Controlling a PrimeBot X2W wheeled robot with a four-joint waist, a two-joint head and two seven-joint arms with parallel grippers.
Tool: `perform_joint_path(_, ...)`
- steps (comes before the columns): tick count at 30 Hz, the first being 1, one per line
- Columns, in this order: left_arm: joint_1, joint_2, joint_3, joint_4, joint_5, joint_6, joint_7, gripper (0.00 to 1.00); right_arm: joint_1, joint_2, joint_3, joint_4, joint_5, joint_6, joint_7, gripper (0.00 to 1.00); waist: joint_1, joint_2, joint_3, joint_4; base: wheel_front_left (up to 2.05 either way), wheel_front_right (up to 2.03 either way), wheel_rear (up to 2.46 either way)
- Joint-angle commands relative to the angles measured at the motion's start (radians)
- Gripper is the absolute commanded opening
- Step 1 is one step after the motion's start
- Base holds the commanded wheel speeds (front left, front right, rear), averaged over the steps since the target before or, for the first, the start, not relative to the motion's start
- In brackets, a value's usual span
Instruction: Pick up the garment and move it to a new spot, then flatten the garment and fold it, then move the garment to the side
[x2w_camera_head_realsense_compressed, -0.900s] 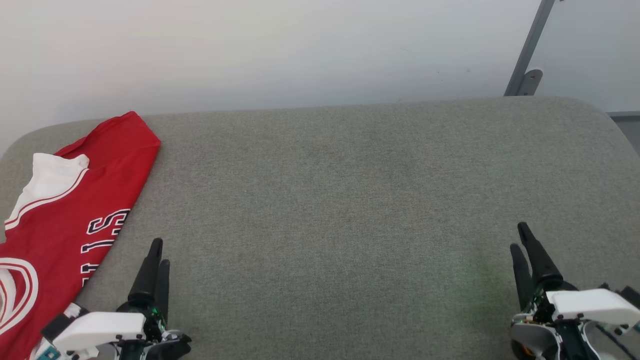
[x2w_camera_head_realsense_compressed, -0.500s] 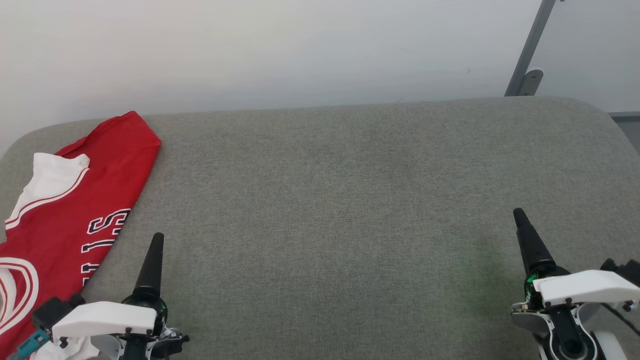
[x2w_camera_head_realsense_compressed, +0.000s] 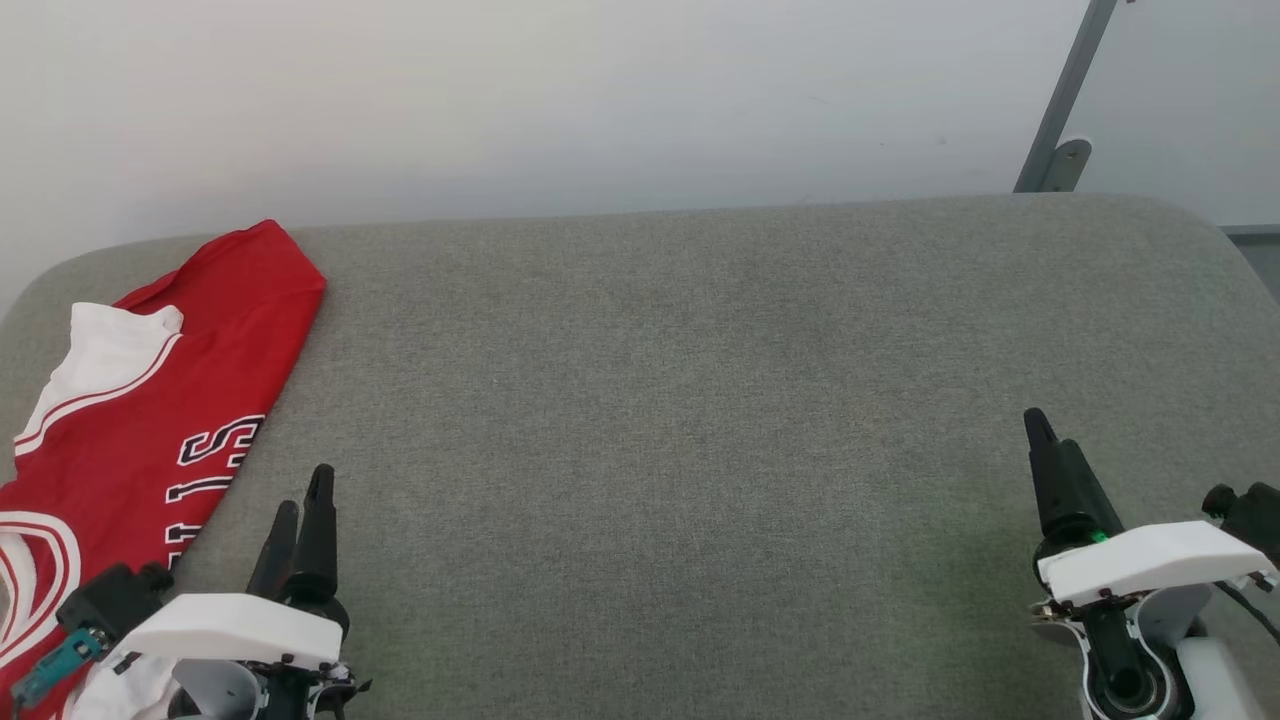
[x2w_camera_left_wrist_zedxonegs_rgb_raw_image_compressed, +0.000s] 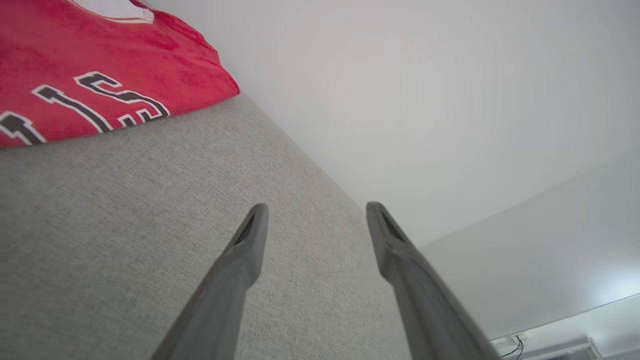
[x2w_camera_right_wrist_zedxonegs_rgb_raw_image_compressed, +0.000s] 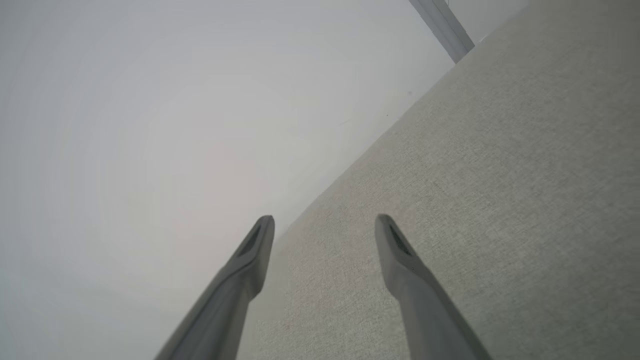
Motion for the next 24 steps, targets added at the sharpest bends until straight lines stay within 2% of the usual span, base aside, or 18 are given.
perform_joint_path(1, -0.021, 0.009, -0.003, -0.016, 0.033, 0.004, -0.010, 1.00, -0.032, -0.009, -0.001, -0.009, -0.039, 0.000, -0.011, 1.00, 0.0000, 0.0000, 0.000, 0.000, 0.00, 0.00, 0.00)
perform_joint_path(11, -0.025, 0.029, -0.033, -0.008, 0.192, 0.018, -0.044, 1.00, -0.051, -0.007, 0.005, 0.006, -0.272, 0.000, -0.045, 1.00, 0.0000, 0.0000, 0.001, 0.001, 0.00, 0.00, 0.00)
perform_joint_path(24, -0.032, 0.053, -0.059, 0.016, 0.359, 0.028, -0.084, 1.00, -0.076, -0.014, 0.011, 0.031, -0.478, 0.000, -0.085, 1.00, 0.0000, 0.0000, 0.000, -0.001, 0.00, 0.00, 0.00)
